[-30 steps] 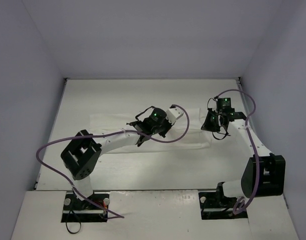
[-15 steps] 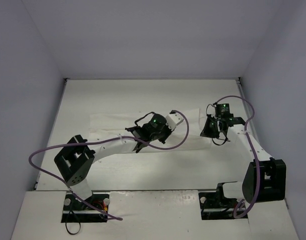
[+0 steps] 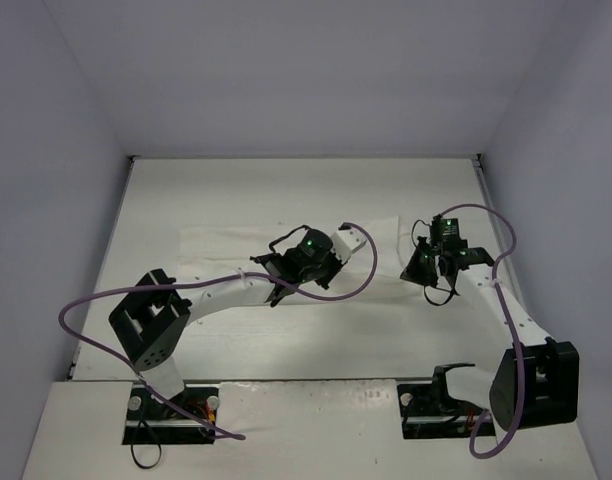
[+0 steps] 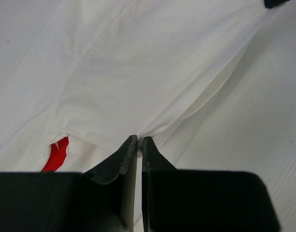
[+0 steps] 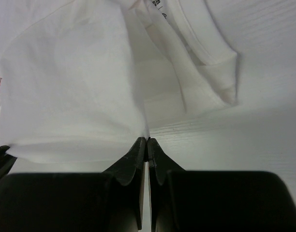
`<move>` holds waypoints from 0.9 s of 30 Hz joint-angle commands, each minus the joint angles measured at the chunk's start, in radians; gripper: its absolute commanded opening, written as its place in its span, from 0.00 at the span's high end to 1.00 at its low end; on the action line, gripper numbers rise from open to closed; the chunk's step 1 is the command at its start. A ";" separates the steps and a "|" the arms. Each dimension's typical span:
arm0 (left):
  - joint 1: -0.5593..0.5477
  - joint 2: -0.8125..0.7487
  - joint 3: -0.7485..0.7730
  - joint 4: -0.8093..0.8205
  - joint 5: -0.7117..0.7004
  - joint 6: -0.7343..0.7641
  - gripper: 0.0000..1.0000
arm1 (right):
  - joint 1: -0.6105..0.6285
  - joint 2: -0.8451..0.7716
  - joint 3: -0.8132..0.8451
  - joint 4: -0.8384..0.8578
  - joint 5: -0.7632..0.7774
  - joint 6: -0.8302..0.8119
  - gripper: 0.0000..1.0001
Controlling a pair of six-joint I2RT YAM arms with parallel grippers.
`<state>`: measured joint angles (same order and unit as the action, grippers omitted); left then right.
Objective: Fold and stack the t-shirts
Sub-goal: Fold the other side of the tshirt into a rectangle
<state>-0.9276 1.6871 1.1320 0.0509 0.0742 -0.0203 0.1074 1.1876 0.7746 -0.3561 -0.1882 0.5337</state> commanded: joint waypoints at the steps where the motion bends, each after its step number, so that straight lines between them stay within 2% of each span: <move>1: 0.010 -0.021 0.043 0.023 -0.020 0.017 1.00 | 0.002 0.030 0.006 -0.007 0.052 0.050 1.00; 9: 0.001 -0.004 0.020 0.029 0.025 -0.005 1.00 | 0.012 -0.023 -0.020 -0.029 0.134 0.069 1.00; 15: -0.005 0.028 0.045 0.042 0.032 -0.013 1.00 | 0.011 0.006 0.039 -0.030 0.180 0.061 1.00; 27: 0.123 0.099 0.182 0.040 0.044 0.003 1.00 | 0.011 0.267 0.300 -0.029 0.151 -0.011 1.00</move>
<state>-0.8568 1.7843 1.2300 0.0579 0.1269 -0.0296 0.1215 1.3999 0.9807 -0.3858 -0.0800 0.5510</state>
